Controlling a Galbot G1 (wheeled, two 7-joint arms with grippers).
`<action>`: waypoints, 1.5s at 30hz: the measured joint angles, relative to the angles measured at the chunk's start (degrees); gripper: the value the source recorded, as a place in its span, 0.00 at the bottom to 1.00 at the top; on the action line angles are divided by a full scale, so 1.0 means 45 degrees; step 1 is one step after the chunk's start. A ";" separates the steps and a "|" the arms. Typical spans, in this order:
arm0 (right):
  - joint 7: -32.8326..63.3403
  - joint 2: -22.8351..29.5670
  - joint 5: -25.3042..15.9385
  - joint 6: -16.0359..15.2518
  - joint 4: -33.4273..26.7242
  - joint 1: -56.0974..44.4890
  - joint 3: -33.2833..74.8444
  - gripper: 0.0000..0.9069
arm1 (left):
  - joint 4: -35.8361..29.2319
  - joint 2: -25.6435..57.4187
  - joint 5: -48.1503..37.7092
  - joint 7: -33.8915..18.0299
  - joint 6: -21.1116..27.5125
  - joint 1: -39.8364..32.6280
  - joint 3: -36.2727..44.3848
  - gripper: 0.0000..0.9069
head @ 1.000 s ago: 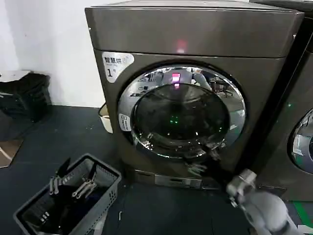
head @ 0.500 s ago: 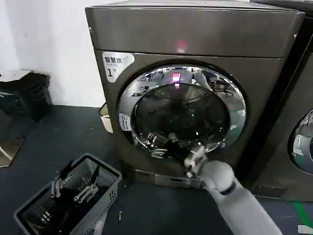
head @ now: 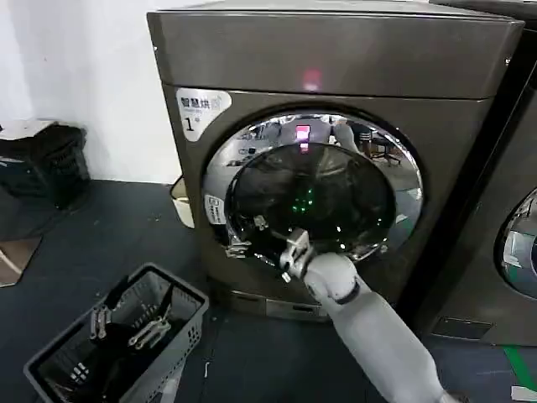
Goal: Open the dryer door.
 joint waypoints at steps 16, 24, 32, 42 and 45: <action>-0.2422 -0.0647 0.0659 -0.0682 0.1148 -0.0464 0.0309 1.00 | -0.0182 0.0531 -0.1434 -0.0081 0.3040 -0.1030 -0.1000 1.00; -0.4586 -0.1406 0.0798 -0.0422 0.2057 -0.1201 0.0878 1.00 | 0.0595 0.1556 -0.3306 0.0491 0.4711 -0.2116 -0.2708 1.00; -0.7379 -0.2274 0.1200 0.0270 0.2671 -0.2115 0.1486 1.00 | 0.2351 0.3740 -0.5140 0.2810 0.4141 -0.2986 -0.4526 1.00; -1.0196 -0.3218 0.0924 0.0501 0.3806 -0.3900 0.2939 1.00 | 0.4486 0.6180 -0.6140 0.2900 0.4049 -0.3926 -0.4769 1.00; -1.1296 -0.3343 0.0737 0.0709 0.4093 -0.4488 0.3455 1.00 | 0.5065 0.6728 -0.6142 0.2701 0.4030 -0.4366 -0.4457 1.00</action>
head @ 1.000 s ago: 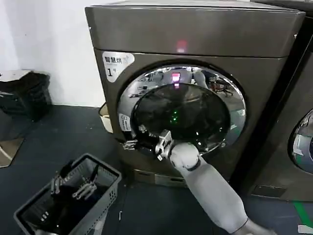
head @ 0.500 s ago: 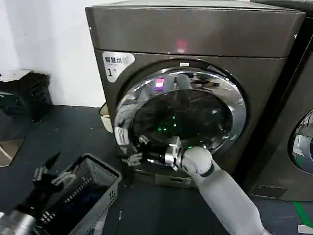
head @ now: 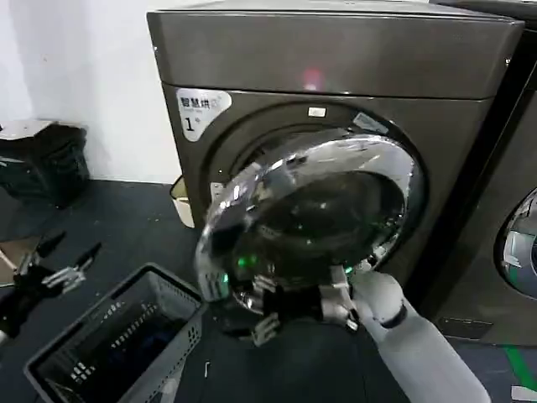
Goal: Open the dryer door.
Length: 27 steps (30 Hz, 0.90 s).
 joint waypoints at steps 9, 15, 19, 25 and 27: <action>-0.1900 -0.0468 0.0167 0.0647 0.0532 -0.1752 0.2475 1.00 | 0.0444 0.0605 -0.0230 0.0013 -0.0144 -0.1159 0.1725 1.00; -0.2052 -0.0222 0.0215 0.1081 0.0107 -0.3191 0.5085 1.00 | 0.0347 0.0976 -0.0333 0.0002 0.0424 -0.1837 0.3063 1.00; -0.2052 0.0079 0.0126 0.1116 -0.0087 -0.3847 0.6950 1.00 | 0.0023 0.1125 -0.0367 0.0004 0.0619 -0.2379 0.4088 1.00; -0.1899 0.0714 -0.0028 0.1321 -0.0143 -0.4826 0.9892 1.00 | -0.0252 0.1475 -0.0660 0.0115 0.0636 -0.3213 0.5756 1.00; -0.1764 0.1007 -0.0154 0.1388 -0.0107 -0.5195 1.0724 1.00 | -0.0163 0.1588 -0.0904 0.0229 0.0536 -0.3487 0.6393 1.00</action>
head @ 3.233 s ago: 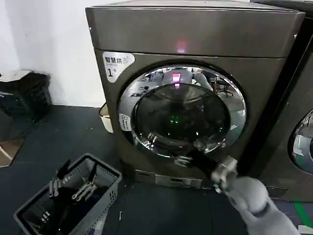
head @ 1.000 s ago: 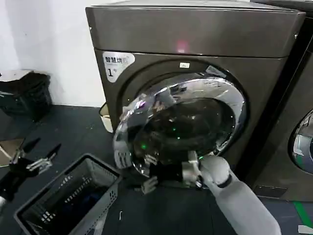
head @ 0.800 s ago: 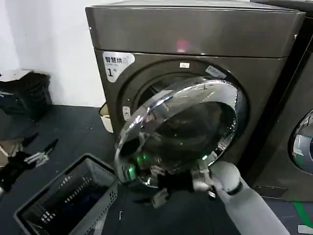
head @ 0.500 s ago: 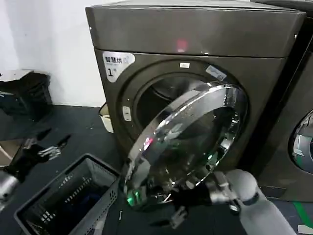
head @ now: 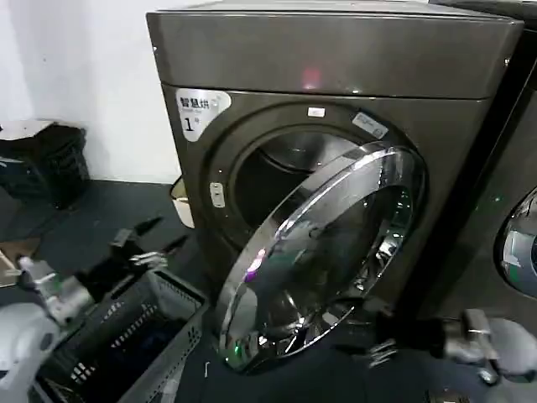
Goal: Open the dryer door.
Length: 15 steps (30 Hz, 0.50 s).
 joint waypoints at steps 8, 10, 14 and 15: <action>0.1512 0.1510 0.0232 0.0042 0.0694 -0.1313 0.3137 1.00 | 0.0364 0.0059 -0.0989 0.0310 -0.0529 -0.1784 0.3124 1.00; 0.2926 0.1759 0.0376 -0.0149 0.0945 -0.1537 0.4031 1.00 | 0.0449 -0.0008 -0.1133 0.0347 -0.0594 -0.2382 0.3988 1.00; 0.6101 0.1683 0.0614 -0.0454 0.1331 -0.1576 0.5476 1.00 | 0.0687 -0.0047 -0.1465 0.0472 -0.0879 -0.3637 0.5705 1.00; 0.7043 0.1581 0.0682 -0.0708 0.1369 -0.1635 0.5868 1.00 | 0.0744 -0.0075 -0.1548 0.0477 -0.0963 -0.3986 0.6194 1.00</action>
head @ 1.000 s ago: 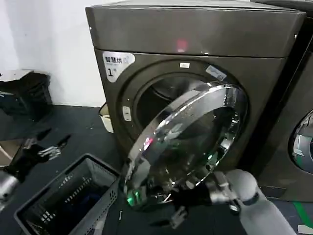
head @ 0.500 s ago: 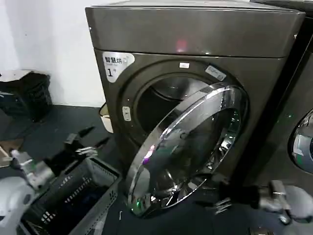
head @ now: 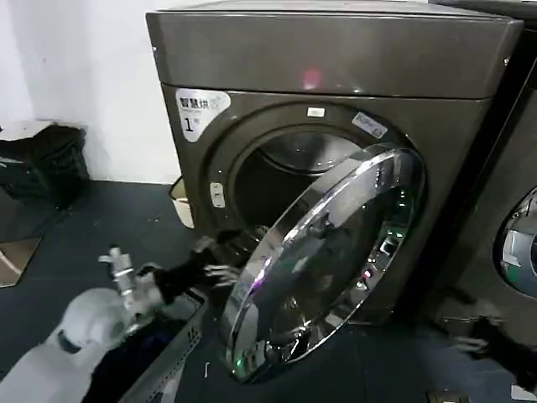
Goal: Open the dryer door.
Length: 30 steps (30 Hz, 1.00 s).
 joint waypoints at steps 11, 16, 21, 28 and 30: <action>0.5884 -0.0894 -0.0488 -0.1220 0.0362 -0.1364 0.3306 1.00 | 0.0453 -0.0459 -0.1916 0.0046 -0.0921 -0.3835 0.5173 1.00; 0.6662 -0.1295 -0.1738 -0.1198 0.0155 -0.1890 0.4901 1.00 | 0.1016 -0.1312 -0.1895 -0.0478 -0.1237 -0.5268 0.6854 1.00; 0.7362 -0.1863 -0.2236 -0.1708 -0.0331 -0.2548 0.6741 1.00 | 0.1679 -0.2497 -0.1919 -0.0578 -0.1368 -0.5989 0.7783 1.00; 0.7244 -0.2383 -0.2473 -0.1865 -0.0966 -0.3275 0.9149 1.00 | 0.2825 -0.4214 -0.1641 -0.0768 -0.1570 -0.6791 0.8978 1.00; 0.7407 -0.2444 -0.2447 -0.2126 -0.0948 -0.3414 0.9640 1.00 | 0.3155 -0.4628 -0.1566 -0.0840 -0.1619 -0.6961 0.9251 1.00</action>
